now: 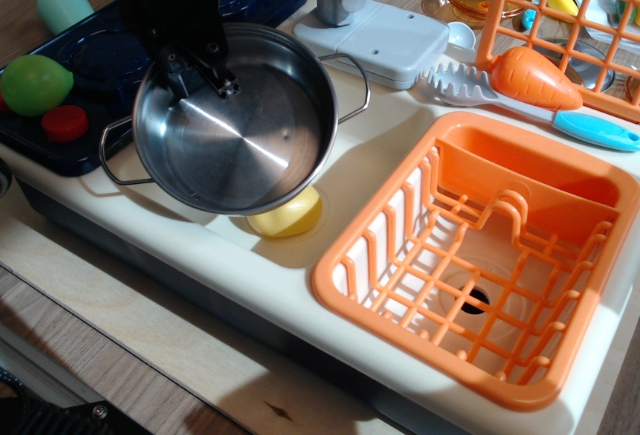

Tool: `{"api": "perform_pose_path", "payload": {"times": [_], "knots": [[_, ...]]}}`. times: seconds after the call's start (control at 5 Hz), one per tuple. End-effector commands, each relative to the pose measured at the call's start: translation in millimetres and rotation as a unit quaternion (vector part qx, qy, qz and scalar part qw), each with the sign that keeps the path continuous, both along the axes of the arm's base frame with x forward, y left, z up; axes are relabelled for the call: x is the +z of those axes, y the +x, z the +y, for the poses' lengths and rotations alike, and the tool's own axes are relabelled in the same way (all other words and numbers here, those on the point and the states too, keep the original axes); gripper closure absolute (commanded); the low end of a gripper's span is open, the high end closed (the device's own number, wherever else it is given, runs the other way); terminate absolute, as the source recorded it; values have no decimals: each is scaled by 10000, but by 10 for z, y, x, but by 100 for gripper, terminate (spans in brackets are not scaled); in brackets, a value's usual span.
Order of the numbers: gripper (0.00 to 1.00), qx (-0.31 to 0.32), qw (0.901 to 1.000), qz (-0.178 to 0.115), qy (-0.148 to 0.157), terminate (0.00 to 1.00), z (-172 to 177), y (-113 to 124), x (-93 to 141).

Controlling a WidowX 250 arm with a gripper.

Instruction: Put pan from drying rack into sink

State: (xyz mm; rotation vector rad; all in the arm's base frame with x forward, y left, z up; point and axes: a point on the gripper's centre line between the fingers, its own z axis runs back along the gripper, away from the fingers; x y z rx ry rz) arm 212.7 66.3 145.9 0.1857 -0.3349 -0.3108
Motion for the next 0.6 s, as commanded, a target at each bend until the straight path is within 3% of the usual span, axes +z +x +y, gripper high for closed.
{"api": "perform_pose_path", "payload": {"times": [0.0, 0.2, 0.4], "knots": [[0, -127, 9996, -217, -107, 0, 116, 86, -107], [0, -127, 9996, -217, -107, 0, 116, 86, -107], [0, -127, 9996, -217, -107, 100, 116, 86, -107]]}}
